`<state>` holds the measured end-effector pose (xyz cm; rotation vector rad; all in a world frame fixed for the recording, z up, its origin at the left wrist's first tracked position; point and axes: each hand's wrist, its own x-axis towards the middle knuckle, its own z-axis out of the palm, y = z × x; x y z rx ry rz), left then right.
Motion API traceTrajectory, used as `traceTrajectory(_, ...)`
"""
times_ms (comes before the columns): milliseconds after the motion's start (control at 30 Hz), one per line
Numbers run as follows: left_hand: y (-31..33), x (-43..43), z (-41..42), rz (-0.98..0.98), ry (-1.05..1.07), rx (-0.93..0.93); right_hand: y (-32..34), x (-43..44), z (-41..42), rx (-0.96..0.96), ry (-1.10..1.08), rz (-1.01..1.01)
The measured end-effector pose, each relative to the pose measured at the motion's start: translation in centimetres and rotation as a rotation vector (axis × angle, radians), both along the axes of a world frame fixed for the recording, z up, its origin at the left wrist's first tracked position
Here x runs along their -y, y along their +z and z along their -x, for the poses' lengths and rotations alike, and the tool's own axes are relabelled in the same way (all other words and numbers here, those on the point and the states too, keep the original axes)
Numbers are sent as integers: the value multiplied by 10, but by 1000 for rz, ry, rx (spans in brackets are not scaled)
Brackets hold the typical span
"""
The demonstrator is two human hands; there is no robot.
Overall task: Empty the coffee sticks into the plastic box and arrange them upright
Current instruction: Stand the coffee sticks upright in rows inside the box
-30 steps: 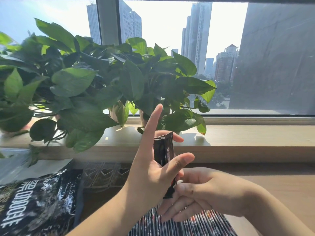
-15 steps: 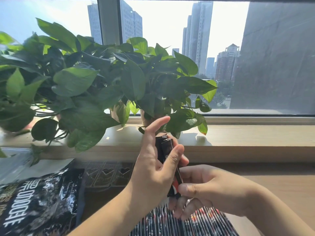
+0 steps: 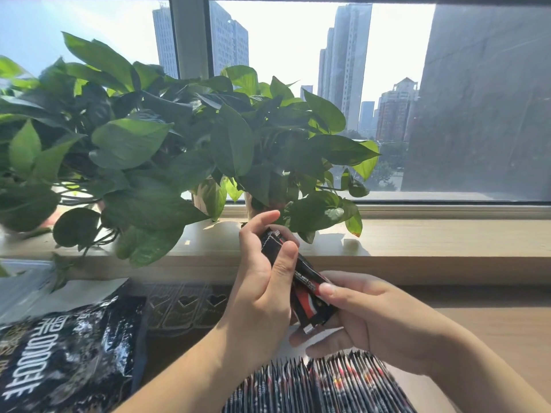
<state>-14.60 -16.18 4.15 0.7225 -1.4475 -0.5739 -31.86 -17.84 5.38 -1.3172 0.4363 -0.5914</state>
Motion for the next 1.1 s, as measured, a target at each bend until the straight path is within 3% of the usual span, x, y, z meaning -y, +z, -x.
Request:
traceTrajectory(333, 2, -4, 3, 107, 203, 257, -2, 3, 5, 96, 5, -10)
traceTrajectory(500, 2, 0, -4, -19, 117, 189, -4, 8, 3, -5, -156, 124)
traceTrajectory(600, 9, 1, -17, -142, -69, 95, 0, 9, 8, -85, -187, 205)
traceTrajectory(767, 11, -1, -33, -224, -202, 265, 3, 6, 14, -203, -182, 284)
traceTrajectory(900, 3, -2, -35, -29, -34, 498, 3, 5, 14, -245, -169, 297)
traceTrajectory(1100, 6, -7, -42, 142, 10, 601, 7, 4, 15, -258, -143, 287)
